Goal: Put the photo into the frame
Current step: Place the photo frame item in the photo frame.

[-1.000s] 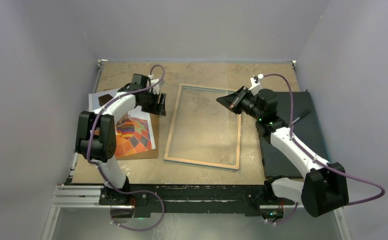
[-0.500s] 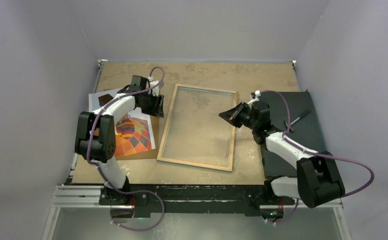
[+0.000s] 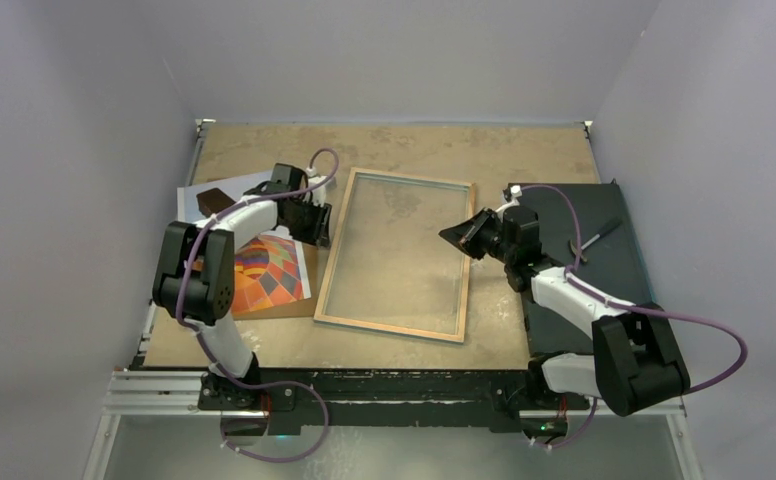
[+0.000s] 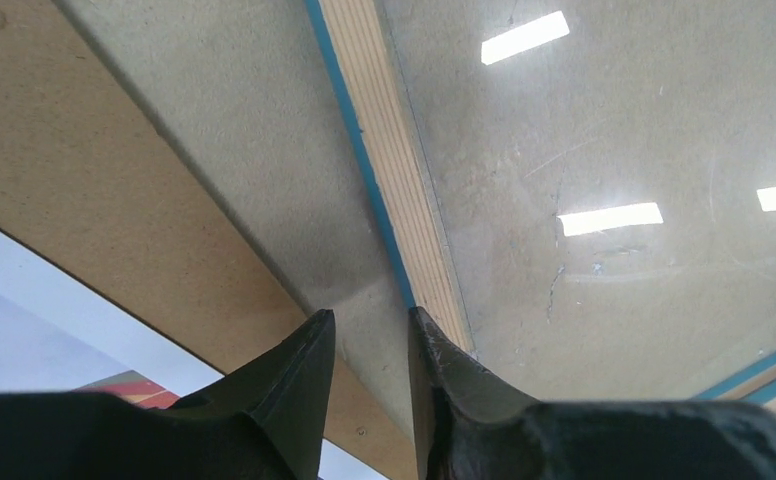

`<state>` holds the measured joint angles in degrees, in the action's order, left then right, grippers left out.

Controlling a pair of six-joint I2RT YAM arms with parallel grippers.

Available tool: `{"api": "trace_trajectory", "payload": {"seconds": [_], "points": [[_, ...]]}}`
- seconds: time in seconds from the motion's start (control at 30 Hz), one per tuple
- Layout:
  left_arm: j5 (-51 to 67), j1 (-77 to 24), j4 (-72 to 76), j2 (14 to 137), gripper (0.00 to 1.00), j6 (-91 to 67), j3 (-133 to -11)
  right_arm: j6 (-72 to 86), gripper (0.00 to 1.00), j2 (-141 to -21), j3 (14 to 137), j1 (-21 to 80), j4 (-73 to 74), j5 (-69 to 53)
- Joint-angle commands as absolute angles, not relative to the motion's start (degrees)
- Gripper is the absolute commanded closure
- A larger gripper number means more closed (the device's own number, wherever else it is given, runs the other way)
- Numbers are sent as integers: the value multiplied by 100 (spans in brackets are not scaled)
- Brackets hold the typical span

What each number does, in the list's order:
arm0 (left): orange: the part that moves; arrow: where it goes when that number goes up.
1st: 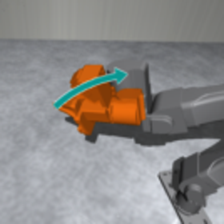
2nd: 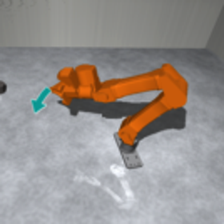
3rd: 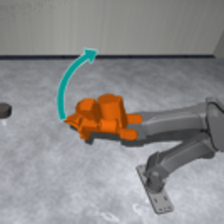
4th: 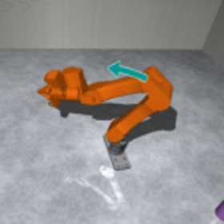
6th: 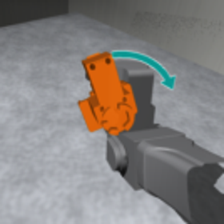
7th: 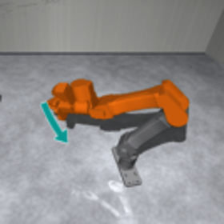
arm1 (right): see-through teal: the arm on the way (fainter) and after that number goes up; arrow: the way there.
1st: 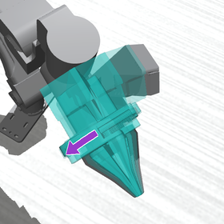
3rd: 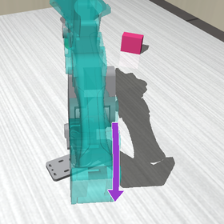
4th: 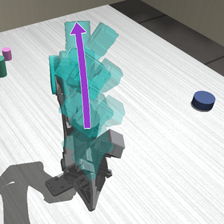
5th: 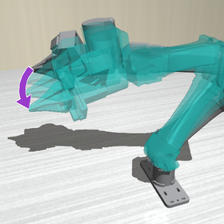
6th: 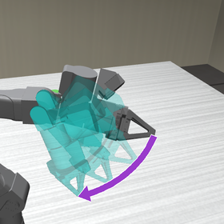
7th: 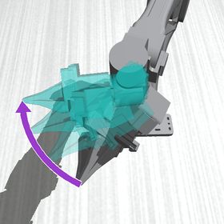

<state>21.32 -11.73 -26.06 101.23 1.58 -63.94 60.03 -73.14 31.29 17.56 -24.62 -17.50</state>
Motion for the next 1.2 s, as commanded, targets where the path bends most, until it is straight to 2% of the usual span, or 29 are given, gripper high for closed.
{"api": "trace_trajectory", "payload": {"seconds": [0.0, 0.13, 1.17], "points": [[2325, -1209, -2362, 10226, 70, 323, -6248, 5948, 100, -7256, 3111, 1725, -2781, -1695], [2439, -1219, -2297, 10264, 75, 309, -6133, 5941, 100, -7257, 3125, 1725, -2768, -1681], [2616, -1334, -2173, 10272, 80, 158, -5993, 6440, 100, -6927, 3274, 1742, -2975, -1907]]}}
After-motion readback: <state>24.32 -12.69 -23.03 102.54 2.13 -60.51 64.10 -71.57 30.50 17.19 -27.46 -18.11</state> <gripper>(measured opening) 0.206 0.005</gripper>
